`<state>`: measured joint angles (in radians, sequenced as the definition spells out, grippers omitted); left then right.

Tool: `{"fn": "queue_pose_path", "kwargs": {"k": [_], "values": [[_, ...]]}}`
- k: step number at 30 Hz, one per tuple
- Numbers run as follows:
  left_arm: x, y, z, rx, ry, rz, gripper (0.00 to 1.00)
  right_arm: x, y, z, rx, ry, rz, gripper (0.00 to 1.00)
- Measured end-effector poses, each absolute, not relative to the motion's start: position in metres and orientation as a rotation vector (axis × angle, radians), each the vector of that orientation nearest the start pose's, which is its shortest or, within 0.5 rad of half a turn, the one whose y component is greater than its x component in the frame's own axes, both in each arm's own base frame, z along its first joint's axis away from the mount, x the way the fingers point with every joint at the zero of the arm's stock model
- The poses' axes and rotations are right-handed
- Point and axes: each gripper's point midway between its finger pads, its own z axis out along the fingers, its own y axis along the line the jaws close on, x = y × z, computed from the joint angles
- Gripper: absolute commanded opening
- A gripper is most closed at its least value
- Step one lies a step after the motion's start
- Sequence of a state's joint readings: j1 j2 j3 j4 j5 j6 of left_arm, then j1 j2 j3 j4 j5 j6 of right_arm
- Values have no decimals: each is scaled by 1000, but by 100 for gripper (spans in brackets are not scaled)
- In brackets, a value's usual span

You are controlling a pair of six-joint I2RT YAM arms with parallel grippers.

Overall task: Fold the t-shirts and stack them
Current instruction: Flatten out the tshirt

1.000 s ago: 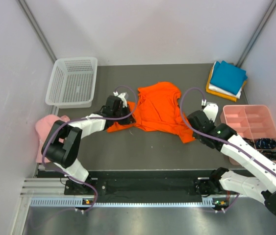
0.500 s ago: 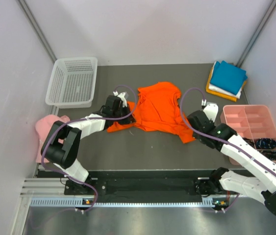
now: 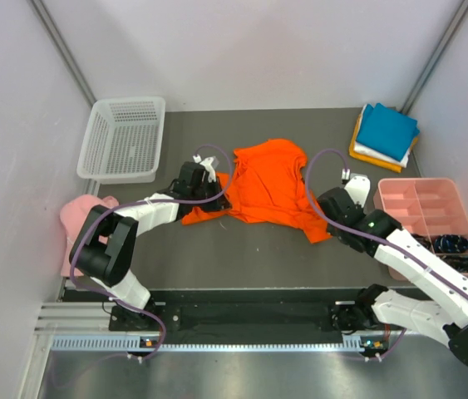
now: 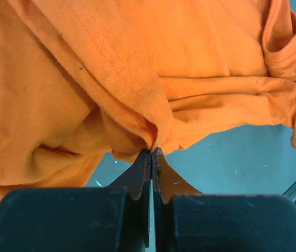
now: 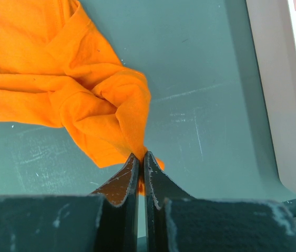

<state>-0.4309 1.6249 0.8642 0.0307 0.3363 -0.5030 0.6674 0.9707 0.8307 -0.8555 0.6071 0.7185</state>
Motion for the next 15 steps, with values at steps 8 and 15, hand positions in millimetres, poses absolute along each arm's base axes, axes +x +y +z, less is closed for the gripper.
{"fn": "queue_pose_path", "kwargs": {"k": [8,15], "values": [[332,-242,73,112,2402,-880,99,223,77,143,275,2318,-120,0],[333,-243,74,169,2386,-874,99,223,77,143,275,2318,-120,0]]}}
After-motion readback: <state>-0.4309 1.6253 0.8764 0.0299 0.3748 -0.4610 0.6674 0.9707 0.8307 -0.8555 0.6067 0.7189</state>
